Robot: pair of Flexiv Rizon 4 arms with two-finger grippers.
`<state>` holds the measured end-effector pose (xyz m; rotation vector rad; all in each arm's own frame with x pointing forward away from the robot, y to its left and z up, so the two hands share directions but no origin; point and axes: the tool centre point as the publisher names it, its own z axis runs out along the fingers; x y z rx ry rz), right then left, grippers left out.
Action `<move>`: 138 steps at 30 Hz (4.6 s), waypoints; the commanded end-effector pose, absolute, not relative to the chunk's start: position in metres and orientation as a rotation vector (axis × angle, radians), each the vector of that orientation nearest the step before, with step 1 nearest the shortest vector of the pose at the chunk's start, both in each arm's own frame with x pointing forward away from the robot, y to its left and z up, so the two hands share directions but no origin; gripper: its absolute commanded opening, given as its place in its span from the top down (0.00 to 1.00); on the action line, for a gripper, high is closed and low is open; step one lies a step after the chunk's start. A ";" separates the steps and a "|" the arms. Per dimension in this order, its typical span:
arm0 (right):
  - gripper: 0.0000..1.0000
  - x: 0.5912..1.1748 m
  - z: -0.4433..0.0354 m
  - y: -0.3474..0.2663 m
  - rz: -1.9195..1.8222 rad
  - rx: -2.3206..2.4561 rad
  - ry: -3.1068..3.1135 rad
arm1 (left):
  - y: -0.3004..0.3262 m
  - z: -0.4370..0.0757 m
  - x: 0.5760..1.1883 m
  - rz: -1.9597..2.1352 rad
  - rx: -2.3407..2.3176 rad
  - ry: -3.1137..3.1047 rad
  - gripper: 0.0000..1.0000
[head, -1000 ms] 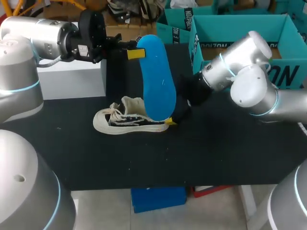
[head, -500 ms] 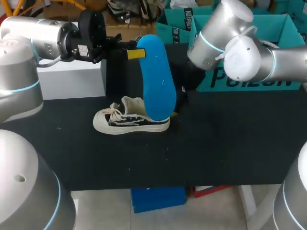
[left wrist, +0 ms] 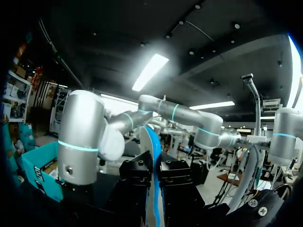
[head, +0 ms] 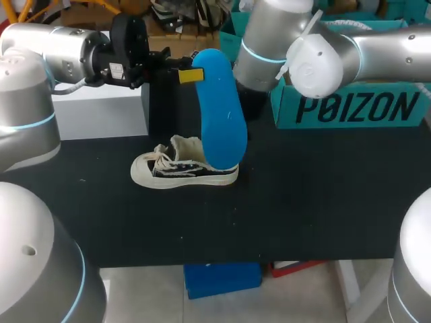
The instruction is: Take the shoe out of the shoebox, open the shoe tongue, remove and reinsert the insole, then place the shoe into the shoebox
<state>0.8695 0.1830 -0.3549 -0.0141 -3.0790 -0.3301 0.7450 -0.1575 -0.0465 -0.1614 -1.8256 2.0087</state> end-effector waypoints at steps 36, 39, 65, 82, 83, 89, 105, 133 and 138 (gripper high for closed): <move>0.00 0.868 -0.352 0.188 -0.219 0.067 -3.110 | -0.159 -0.047 0.744 2.012 -0.159 -1.827 1.00; 0.00 0.866 -0.352 0.184 -0.306 0.070 -3.114 | -0.159 -0.047 0.744 2.012 -0.159 -1.827 1.00; 0.00 0.860 -0.373 0.168 -1.093 0.096 -3.011 | -0.159 -0.047 0.744 2.012 -0.159 -1.827 1.00; 0.00 0.857 -0.394 0.166 -1.306 0.072 -2.928 | -0.159 -0.047 0.744 2.012 -0.159 -1.827 1.00; 0.00 0.857 -0.396 0.166 -1.317 0.064 -2.925 | -0.159 -0.047 0.744 2.012 -0.159 -1.827 1.00; 0.00 0.859 -0.406 0.168 -1.357 0.045 -2.908 | -0.159 -0.047 0.744 2.012 -0.159 -1.827 1.00; 0.00 0.863 -0.422 0.171 -1.422 0.029 -2.862 | -0.159 -0.047 0.744 2.012 -0.159 -1.827 1.00; 0.00 0.895 -0.379 0.176 -0.649 0.060 -3.054 | -0.159 -0.047 0.744 2.012 -0.159 -1.827 1.00; 0.00 0.900 -0.370 0.187 -0.491 0.075 -3.079 | -0.159 -0.047 0.744 2.012 -0.159 -1.827 1.00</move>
